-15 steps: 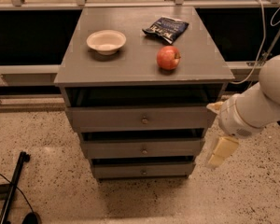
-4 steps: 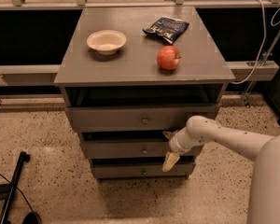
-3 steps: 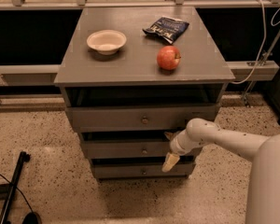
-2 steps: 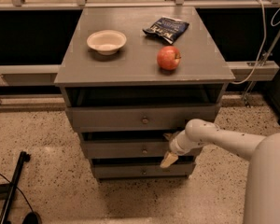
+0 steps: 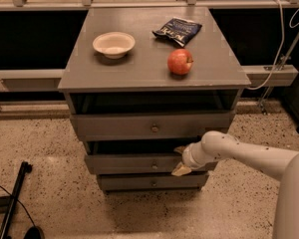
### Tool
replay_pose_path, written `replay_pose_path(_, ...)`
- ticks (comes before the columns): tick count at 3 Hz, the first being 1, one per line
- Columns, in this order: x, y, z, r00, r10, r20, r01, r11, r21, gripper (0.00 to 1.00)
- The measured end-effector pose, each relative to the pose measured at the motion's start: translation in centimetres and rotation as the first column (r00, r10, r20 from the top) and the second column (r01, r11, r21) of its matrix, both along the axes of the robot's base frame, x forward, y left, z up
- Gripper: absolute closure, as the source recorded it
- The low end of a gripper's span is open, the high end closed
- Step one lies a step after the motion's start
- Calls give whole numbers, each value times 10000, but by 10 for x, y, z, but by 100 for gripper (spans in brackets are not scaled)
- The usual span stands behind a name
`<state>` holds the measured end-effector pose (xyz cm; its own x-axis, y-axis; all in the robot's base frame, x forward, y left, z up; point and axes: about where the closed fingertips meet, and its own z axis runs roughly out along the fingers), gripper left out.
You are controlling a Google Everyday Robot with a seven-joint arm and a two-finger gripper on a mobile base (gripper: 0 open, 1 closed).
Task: Open middle drawer
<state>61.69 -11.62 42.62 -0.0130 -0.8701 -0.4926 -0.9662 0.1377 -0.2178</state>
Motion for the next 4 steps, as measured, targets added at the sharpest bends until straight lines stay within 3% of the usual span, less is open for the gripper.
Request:
replay_pose_path(2, -51, -8, 31, 9984, 169, 545, -192, 9990, 413, 30)
replay_pose_path(3, -74, -8, 40, 9977, 300, 609, -338, 9975, 617, 16)
replay_pose_path(4, -70, -1, 42, 9968, 598, 525, -621, 9972, 420, 0)
